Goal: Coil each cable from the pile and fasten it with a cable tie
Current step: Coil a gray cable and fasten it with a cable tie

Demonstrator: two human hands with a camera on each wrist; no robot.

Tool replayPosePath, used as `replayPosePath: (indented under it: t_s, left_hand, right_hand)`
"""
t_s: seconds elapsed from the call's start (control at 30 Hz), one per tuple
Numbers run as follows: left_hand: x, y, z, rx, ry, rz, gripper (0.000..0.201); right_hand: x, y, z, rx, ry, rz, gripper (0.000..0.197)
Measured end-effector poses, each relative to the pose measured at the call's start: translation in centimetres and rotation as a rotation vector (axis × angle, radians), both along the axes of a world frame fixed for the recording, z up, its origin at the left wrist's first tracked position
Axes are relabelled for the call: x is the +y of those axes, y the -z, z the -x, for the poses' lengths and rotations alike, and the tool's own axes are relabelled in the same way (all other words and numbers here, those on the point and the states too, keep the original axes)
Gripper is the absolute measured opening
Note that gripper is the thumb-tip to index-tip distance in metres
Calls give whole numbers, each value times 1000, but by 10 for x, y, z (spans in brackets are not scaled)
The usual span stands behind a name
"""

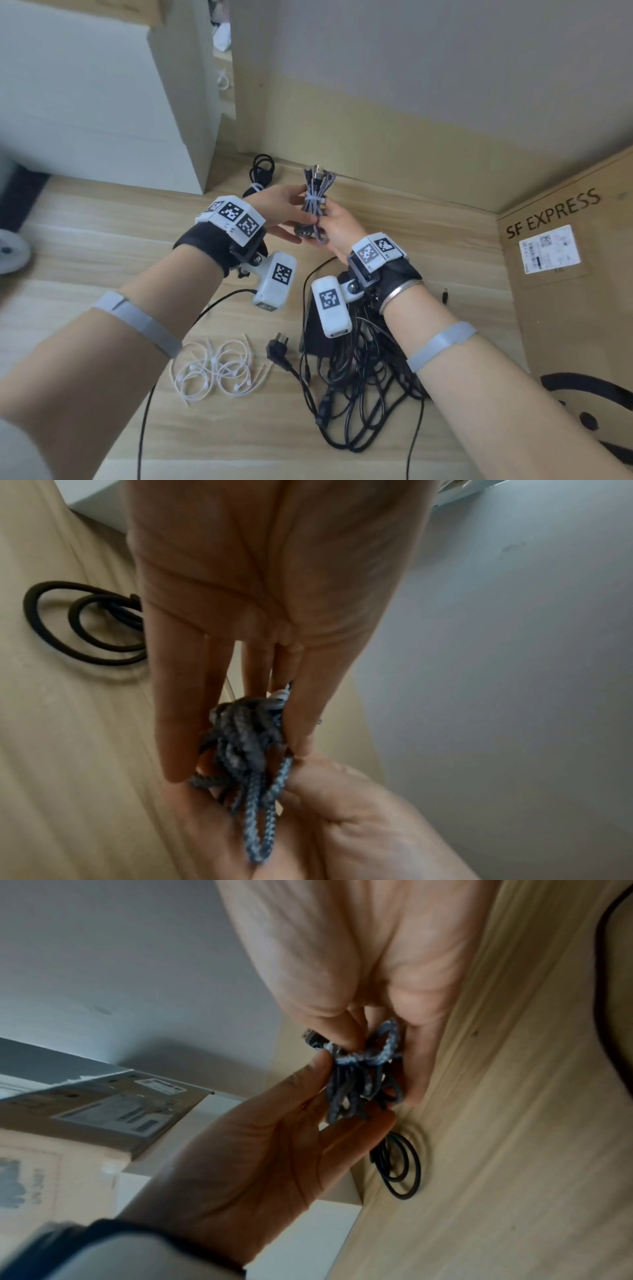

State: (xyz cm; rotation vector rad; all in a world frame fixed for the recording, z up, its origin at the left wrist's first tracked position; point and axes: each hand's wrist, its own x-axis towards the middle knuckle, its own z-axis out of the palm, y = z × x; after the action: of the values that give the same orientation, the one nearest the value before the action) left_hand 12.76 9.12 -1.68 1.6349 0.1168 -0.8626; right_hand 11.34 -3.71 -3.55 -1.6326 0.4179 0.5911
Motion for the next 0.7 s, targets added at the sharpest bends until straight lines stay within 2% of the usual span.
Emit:
replayPosePath:
  t_s: [0.13, 0.37, 0.6, 0.7]
  left_hand:
    - [-3, 17, -20, -31, -102, -63, 71]
    - [-3, 47, -37, -134, -239, -204, 49]
    - [-2, 72, -38, -116, -331, -211, 43]
    - [-4, 78, -37, -137, -328, -254, 44]
  right_hand:
    - [-1, 13, -28, -9, -24, 29, 38]
    - [0, 36, -55, -157, -88, 217, 37]
    - [12, 68, -60, -168, -152, 234, 55]
    - [11, 71, -62, -175, -161, 239, 57]
